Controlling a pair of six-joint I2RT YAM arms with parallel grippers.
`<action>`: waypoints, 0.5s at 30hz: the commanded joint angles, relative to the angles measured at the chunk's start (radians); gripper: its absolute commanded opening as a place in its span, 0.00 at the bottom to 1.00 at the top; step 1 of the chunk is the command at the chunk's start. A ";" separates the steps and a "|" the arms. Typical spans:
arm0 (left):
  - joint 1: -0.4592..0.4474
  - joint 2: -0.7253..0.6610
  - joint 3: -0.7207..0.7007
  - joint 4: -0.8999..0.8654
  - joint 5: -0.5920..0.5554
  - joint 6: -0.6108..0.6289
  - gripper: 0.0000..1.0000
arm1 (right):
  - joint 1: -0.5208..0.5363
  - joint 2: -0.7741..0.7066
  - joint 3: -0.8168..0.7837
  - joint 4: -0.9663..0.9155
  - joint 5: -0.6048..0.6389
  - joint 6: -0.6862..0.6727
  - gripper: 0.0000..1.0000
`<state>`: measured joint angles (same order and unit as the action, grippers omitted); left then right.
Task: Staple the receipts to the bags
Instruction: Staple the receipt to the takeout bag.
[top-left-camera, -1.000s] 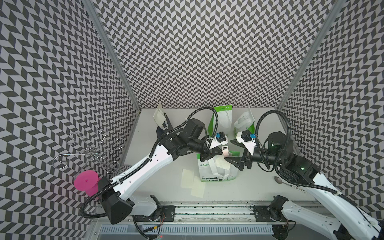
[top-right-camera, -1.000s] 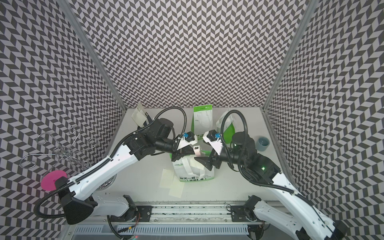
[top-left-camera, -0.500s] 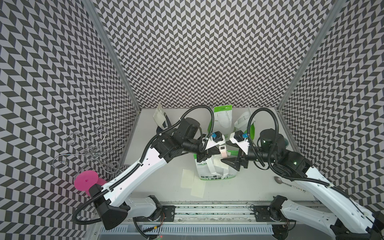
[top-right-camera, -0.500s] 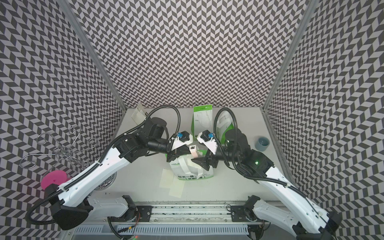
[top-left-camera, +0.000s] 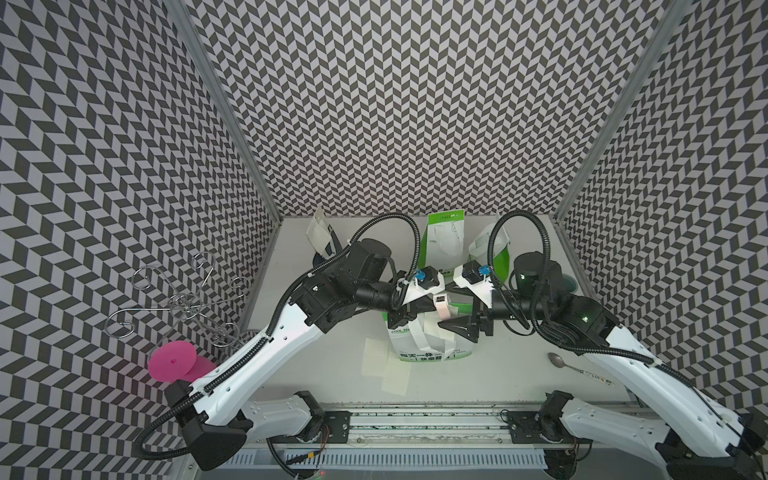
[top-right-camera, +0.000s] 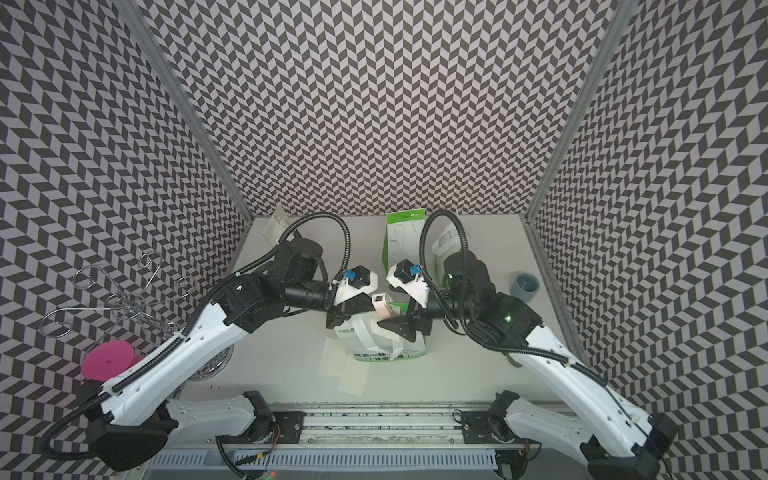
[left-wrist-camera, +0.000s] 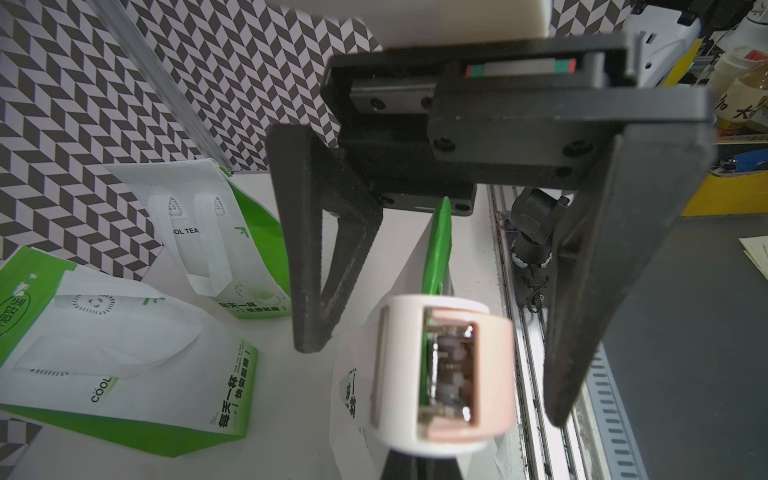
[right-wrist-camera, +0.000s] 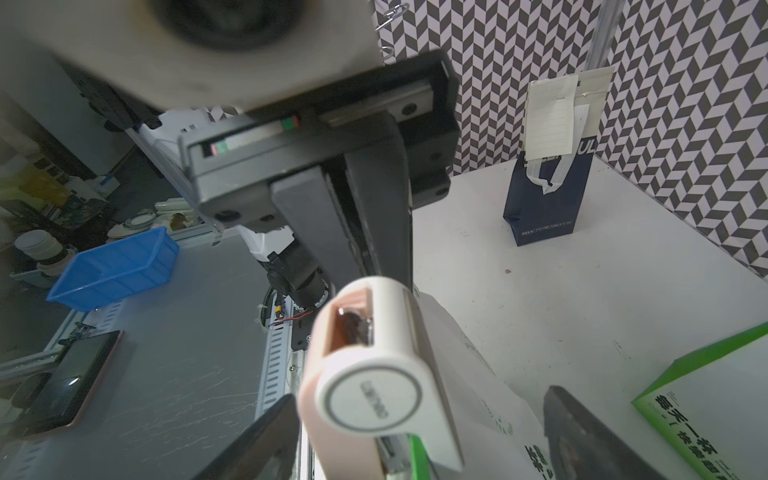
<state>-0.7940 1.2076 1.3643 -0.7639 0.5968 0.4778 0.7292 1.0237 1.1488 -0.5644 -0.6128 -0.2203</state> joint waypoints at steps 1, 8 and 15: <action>-0.004 -0.003 0.015 0.019 0.037 0.020 0.00 | 0.012 0.013 0.027 0.018 -0.031 -0.028 0.89; -0.002 0.012 0.022 0.017 0.057 0.020 0.00 | 0.012 0.025 0.001 0.046 0.014 -0.020 0.78; -0.001 0.009 0.022 0.020 0.101 0.020 0.00 | 0.012 0.025 -0.024 0.071 0.034 -0.016 0.36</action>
<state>-0.7876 1.2228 1.3643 -0.7662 0.6159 0.4782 0.7376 1.0462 1.1408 -0.5545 -0.5991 -0.2314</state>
